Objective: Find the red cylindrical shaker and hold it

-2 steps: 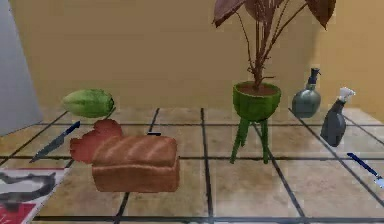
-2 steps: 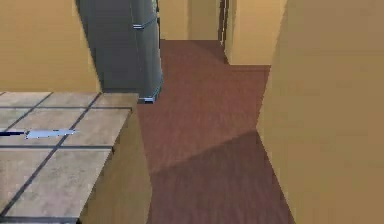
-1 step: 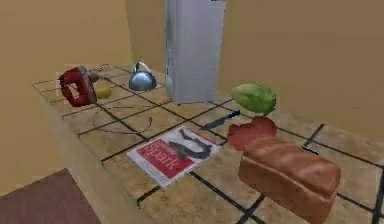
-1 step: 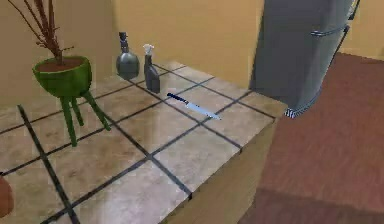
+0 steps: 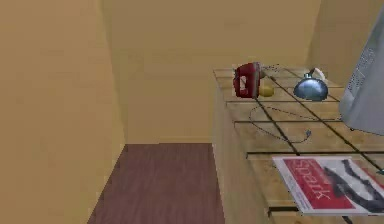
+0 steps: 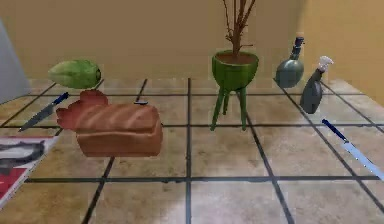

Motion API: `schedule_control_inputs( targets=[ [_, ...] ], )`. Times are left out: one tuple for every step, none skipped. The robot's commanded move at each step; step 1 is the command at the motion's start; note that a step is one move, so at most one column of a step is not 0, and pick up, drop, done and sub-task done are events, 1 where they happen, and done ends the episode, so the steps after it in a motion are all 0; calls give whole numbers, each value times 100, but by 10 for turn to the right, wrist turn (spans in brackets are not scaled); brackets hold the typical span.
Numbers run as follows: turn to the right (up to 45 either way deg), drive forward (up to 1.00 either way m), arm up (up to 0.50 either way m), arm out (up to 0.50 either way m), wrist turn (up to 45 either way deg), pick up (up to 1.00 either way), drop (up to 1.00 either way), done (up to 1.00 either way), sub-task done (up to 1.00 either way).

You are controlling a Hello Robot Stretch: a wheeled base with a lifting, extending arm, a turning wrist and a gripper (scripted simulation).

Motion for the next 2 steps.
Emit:
schedule_control_inputs(
  targets=[
    [-210, 0, 0, 0, 0, 0, 0, 0, 0],
    [0, 0, 50, 0, 0, 0, 0, 0, 0]
  ],
)
